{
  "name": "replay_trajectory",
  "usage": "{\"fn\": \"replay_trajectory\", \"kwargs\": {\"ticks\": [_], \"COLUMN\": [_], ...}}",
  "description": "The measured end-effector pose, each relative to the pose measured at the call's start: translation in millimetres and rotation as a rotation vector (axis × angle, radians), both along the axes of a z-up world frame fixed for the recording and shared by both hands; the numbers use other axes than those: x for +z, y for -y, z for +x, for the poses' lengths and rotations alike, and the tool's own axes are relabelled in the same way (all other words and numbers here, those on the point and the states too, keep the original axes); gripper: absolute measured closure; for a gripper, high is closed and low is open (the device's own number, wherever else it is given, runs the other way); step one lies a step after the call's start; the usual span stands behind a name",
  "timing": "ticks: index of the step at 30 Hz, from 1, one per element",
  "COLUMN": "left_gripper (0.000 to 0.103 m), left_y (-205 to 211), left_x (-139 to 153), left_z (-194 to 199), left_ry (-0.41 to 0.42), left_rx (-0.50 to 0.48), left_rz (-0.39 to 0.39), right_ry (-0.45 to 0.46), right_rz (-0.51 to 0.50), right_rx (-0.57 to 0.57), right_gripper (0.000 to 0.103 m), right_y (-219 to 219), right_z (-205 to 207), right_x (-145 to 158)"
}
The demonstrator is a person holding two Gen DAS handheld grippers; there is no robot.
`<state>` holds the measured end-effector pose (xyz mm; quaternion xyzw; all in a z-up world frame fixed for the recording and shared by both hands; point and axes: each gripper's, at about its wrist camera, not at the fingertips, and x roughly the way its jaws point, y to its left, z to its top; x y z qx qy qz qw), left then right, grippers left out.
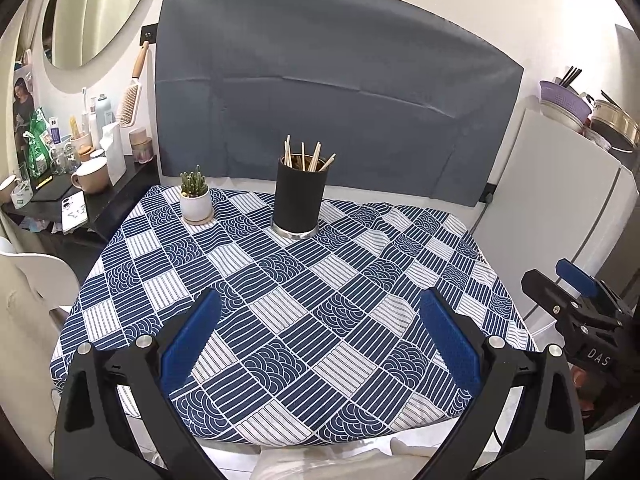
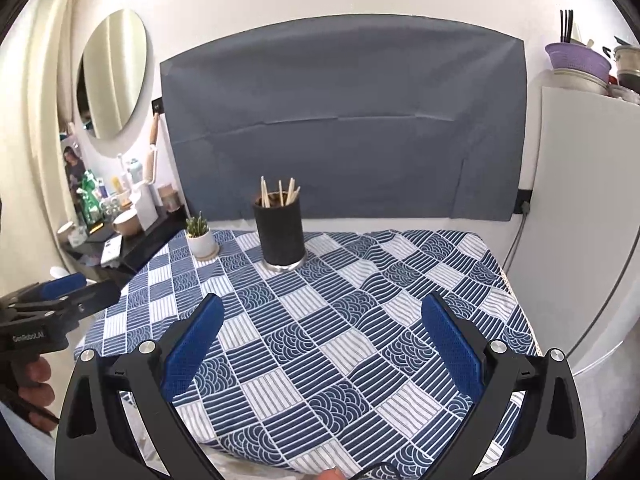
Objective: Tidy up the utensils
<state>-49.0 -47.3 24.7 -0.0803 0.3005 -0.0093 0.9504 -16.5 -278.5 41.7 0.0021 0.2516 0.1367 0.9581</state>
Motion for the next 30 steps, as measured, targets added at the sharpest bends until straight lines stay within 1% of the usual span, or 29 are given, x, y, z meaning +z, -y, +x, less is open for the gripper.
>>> {"fn": "replay_trajectory", "kwargs": {"ticks": [6, 12, 20, 30], "left_gripper": [0.006, 0.006, 0.006, 0.006], "left_y": [-5, -8, -12, -12], "left_x": [1, -1, -5, -5], "left_z": [-3, -4, -2, -2], "left_ry": [0.006, 0.000, -0.018, -0.017], "left_rx": [0.012, 0.001, -0.020, 0.010], "left_rz": [0.007, -0.002, -0.032, -0.018], "right_ry": [-0.007, -0.016, -0.022, -0.023], "right_rz": [0.010, 0.011, 0.007, 0.003], "right_rx": [-0.024, -0.012, -0.016, -0.010], "right_gripper": [0.008, 0.008, 0.008, 0.008], "right_y": [-1, -5, -7, -7], "right_z": [-3, -5, -5, -2], "right_x": [-2, -4, -4, -5]}}
